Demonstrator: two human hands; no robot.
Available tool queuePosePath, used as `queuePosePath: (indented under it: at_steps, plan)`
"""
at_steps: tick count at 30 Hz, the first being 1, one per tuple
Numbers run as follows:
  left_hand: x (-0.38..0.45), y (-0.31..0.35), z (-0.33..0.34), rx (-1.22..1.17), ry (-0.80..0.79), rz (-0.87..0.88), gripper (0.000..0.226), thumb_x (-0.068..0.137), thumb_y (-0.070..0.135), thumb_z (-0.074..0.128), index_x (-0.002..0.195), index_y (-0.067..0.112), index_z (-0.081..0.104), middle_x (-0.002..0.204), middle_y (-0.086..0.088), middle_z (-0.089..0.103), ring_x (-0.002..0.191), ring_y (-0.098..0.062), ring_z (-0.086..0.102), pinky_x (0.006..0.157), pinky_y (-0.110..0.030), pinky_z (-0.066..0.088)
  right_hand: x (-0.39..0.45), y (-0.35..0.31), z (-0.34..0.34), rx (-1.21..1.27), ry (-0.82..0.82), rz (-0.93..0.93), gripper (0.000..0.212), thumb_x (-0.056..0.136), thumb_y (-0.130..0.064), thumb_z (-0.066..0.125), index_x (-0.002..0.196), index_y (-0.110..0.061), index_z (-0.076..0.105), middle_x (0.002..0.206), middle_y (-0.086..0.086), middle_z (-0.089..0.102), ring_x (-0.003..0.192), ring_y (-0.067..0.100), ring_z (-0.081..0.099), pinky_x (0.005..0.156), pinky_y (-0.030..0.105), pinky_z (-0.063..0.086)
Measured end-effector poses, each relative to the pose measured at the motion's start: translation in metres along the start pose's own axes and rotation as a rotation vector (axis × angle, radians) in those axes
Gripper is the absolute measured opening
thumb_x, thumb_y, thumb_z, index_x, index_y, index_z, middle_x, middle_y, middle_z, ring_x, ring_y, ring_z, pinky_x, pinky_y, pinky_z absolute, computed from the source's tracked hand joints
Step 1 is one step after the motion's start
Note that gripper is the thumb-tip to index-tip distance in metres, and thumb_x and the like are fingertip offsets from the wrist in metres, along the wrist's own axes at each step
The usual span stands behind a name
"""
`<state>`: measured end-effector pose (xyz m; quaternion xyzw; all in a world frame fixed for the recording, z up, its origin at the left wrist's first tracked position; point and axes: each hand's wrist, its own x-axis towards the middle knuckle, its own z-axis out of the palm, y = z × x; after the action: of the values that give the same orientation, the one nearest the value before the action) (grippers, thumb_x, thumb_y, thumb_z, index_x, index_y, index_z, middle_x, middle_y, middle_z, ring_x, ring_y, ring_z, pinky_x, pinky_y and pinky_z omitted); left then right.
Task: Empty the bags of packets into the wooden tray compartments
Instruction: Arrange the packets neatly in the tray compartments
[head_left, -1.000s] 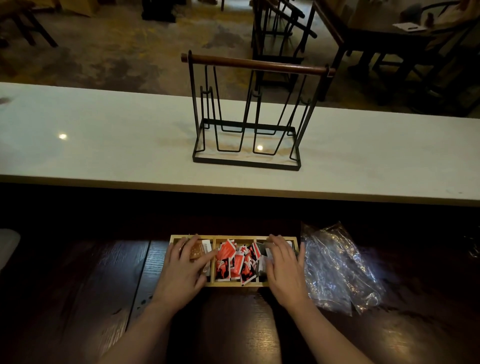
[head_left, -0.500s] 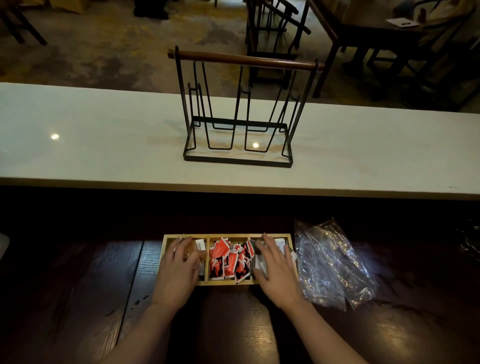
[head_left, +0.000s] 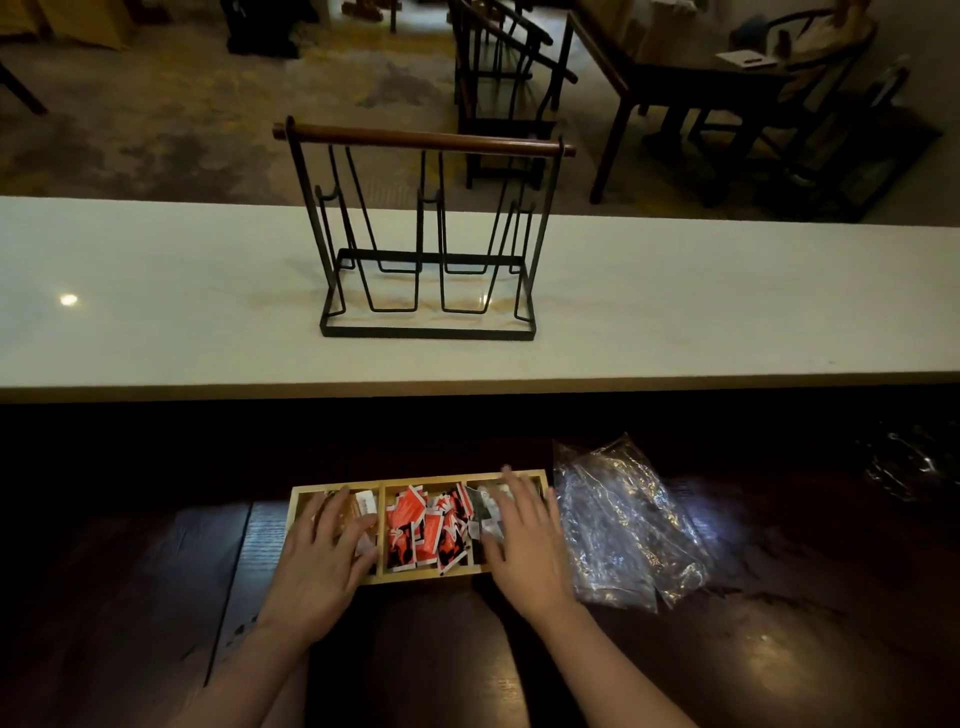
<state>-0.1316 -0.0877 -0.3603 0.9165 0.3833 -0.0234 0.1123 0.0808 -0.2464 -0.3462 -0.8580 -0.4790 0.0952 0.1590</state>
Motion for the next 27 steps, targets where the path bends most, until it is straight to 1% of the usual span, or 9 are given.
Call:
queuePosePath:
  at_steps: [3,6,8,13,15,18,22,25,27]
  plan:
    - [-0.002,0.000,-0.001,-0.021,0.003,0.006,0.070,0.090,0.064,0.002,0.131,0.031,0.049,0.152,-0.006,0.033,0.142,-0.029,0.019,0.112,-0.046,0.024,-0.007,0.000,0.005,0.005,-0.029,0.162,0.061,0.099,-0.044,0.024,0.151,-0.016,0.010,0.159,0.004,-0.007,0.147,0.018,-0.011,0.121,0.043,0.003]
    - [-0.003,0.001,0.000,-0.025,0.000,-0.009,0.074,0.089,0.064,-0.001,0.133,0.030,0.047,0.154,-0.005,0.029,0.144,-0.028,0.016,0.114,-0.047,0.023,-0.011,-0.014,0.013,-0.009,-0.100,0.163,0.065,0.097,-0.052,0.012,0.151,-0.018,-0.003,0.157,0.007,-0.015,0.145,0.021,-0.017,0.117,0.035,-0.012]
    - [-0.002,0.003,0.001,-0.011,-0.018,-0.029,0.073,0.089,0.062,-0.003,0.134,0.030,0.046,0.153,-0.005,0.030,0.143,-0.029,0.018,0.113,-0.048,0.025,-0.008,-0.020,0.013,0.000,-0.111,0.172,0.065,0.096,-0.052,0.010,0.151,-0.019,0.001,0.160,0.010,-0.008,0.147,0.023,-0.012,0.116,0.033,-0.012]
    - [-0.001,0.005,0.001,0.026,-0.038,-0.032,0.059,0.092,0.056,0.010,0.129,0.030,0.048,0.148,-0.008,0.039,0.138,-0.034,0.028,0.108,-0.050,0.034,-0.004,-0.016,0.002,0.063,-0.135,0.156,0.055,0.096,-0.048,0.031,0.146,-0.026,0.023,0.159,0.007,0.009,0.147,0.025,0.008,0.120,0.042,0.012]
    - [0.000,0.005,-0.001,-0.028,-0.022,-0.029,0.057,0.087,0.055,0.018,0.130,0.031,0.047,0.151,-0.006,0.035,0.141,-0.033,0.022,0.111,-0.050,0.028,-0.003,-0.015,-0.001,0.079,-0.151,0.117,0.055,0.094,-0.044,0.039,0.145,-0.032,0.025,0.158,0.005,0.012,0.146,0.025,0.009,0.119,0.045,0.013]
    - [0.000,0.008,-0.005,-0.123,-0.017,-0.051,0.068,0.082,0.062,0.014,0.133,0.031,0.046,0.154,-0.003,0.029,0.145,-0.029,0.007,0.117,-0.045,0.012,-0.002,-0.014,0.002,0.073,-0.169,0.111,0.051,0.095,-0.039,0.042,0.144,-0.033,0.029,0.157,0.006,0.016,0.147,0.026,0.008,0.119,0.046,0.013]
    - [-0.002,0.014,-0.012,-0.238,0.061,-0.106,0.079,0.078,0.078,0.013,0.133,0.033,0.046,0.154,-0.003,0.029,0.146,-0.025,0.004,0.116,-0.050,0.007,-0.005,-0.010,0.009,0.012,-0.103,0.126,0.044,0.097,-0.033,0.042,0.140,-0.029,0.041,0.153,0.010,0.030,0.146,0.033,0.013,0.118,0.047,0.021]
    - [-0.004,0.030,-0.027,-0.066,0.176,-0.056,0.074,0.085,0.071,0.012,0.136,0.028,0.043,0.154,-0.010,0.029,0.146,-0.030,0.010,0.116,-0.053,0.008,-0.010,-0.010,0.004,0.021,-0.071,0.083,0.053,0.093,-0.049,0.022,0.140,-0.032,0.041,0.154,0.004,0.030,0.147,0.029,0.008,0.120,0.044,0.007]
    - [-0.003,0.055,-0.033,0.034,0.189,0.036,0.068,0.088,0.066,0.015,0.143,0.030,0.031,0.157,-0.008,0.022,0.147,-0.030,0.010,0.117,-0.052,0.008,-0.013,-0.009,-0.003,0.031,-0.024,0.056,0.056,0.091,-0.051,0.017,0.139,-0.034,0.040,0.155,-0.001,0.029,0.148,0.021,0.010,0.119,0.042,0.000]
